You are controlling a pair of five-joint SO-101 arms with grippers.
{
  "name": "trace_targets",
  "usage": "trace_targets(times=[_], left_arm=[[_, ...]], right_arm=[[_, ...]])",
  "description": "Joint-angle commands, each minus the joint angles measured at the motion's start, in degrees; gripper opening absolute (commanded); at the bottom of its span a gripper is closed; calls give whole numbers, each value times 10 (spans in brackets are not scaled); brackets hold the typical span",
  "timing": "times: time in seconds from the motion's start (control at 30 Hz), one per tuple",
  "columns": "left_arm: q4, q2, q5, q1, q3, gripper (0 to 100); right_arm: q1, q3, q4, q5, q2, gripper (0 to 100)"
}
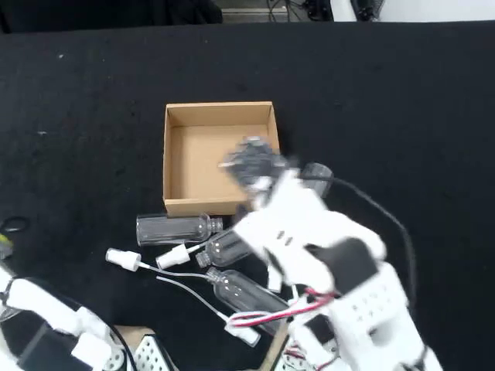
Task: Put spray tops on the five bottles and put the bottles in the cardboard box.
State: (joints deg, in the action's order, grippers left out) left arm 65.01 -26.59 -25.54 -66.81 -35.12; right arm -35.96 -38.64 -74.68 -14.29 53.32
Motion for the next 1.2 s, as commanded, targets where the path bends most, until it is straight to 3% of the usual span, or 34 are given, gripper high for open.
trace_targets(times=[0.0, 0.17, 0.33, 0.57, 0.77, 1.17], left_arm=[[-7, 47, -18, -79, 104, 32], [48, 156, -34, -160, 237, 30], [82, 250, -34, -211, 363, 30], [149, 332, -34, -211, 490, 30], [191, 366, -34, -211, 566, 30], [191, 368, -33, -210, 571, 30]], right_arm=[[-122, 38, 48, 17, -96, 47], [-207, 73, 131, 47, -214, 51], [-239, 121, 200, 75, -335, 149], [-297, 195, 257, 96, -487, 151], [-302, 244, 286, 109, -594, 132], [-327, 264, 288, 104, -664, 133]])
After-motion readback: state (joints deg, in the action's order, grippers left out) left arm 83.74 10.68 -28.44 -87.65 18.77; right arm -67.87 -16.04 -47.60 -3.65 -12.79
